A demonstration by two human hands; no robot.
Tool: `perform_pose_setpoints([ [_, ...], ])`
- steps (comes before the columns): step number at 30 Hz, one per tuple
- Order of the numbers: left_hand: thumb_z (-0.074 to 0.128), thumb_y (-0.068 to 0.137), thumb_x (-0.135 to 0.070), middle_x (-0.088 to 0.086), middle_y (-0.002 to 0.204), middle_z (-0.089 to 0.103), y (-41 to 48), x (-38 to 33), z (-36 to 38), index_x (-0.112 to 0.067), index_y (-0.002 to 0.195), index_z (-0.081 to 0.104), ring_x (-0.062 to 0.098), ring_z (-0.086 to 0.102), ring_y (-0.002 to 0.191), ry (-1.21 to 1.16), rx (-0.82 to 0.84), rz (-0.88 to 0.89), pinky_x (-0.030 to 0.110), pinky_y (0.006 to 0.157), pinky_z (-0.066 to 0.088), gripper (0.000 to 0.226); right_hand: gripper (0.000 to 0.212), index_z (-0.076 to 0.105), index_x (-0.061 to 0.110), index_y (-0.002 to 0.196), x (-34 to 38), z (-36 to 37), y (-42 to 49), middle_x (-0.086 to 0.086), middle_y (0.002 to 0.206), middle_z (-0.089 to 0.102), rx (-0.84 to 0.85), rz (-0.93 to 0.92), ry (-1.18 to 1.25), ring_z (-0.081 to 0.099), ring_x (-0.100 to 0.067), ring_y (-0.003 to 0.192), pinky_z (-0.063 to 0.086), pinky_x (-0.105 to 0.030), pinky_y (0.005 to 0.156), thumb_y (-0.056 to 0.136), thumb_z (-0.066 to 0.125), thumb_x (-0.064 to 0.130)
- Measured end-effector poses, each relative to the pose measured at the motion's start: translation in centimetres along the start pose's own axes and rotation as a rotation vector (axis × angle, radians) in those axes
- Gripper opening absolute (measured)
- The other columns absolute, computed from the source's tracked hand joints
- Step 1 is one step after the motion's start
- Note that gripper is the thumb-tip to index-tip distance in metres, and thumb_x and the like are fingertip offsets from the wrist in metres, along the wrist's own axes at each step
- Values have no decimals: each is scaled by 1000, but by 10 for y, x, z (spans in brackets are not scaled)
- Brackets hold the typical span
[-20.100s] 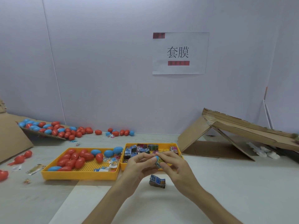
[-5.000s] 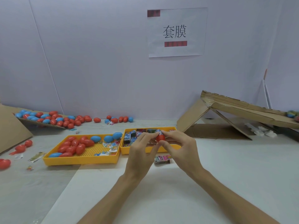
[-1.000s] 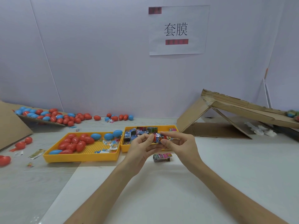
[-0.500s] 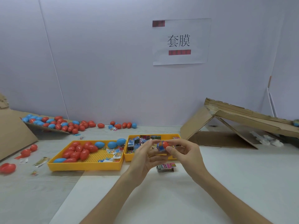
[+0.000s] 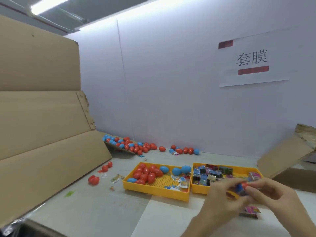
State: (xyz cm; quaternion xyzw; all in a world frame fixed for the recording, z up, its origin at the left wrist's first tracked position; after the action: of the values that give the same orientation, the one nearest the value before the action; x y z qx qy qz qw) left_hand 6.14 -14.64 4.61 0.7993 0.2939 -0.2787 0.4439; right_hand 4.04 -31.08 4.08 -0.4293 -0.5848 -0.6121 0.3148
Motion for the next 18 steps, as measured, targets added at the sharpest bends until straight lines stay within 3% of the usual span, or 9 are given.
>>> perform_pose_setpoints([
  [5,72,92,-28,0,116,70,2,9,-3,-23,134,62,-5,59,93,-28,-59,-36,12,83,52,43,21,79,22,86,5,9,-1,-10,83,78,27,-26,-4,76,-21,79,60,-23,65,66,81,15],
  [9,71,88,-33,-5,104,72,3,11,-3,-22,126,69,-9,59,85,-40,-92,0,12,78,52,39,35,79,30,92,7,12,-2,-8,85,78,19,-62,-24,76,-19,80,61,-27,66,80,74,-3],
  [15,70,90,-28,-1,104,75,2,10,-3,-21,125,71,10,69,89,-42,-56,41,32,82,59,35,23,79,29,93,8,14,-4,-7,89,78,39,-54,-23,76,-24,84,62,-31,70,79,75,12],
  [18,72,92,-20,-5,107,73,4,11,-1,-19,134,65,7,69,89,-40,-68,58,27,80,59,42,13,80,20,90,10,13,-5,-6,90,78,-5,-61,-19,76,-24,84,62,-30,70,79,75,15],
])
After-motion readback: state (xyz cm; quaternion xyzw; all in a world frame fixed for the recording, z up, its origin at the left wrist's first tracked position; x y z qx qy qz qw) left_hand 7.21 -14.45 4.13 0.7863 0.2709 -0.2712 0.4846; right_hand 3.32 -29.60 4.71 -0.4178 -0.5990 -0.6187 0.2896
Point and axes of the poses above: each hand's wrist, its own y-axis towards the middle knuckle, its own z-axis out of the palm, x = y × z, the point moved 5 cm from there along y, towards the middle knuckle
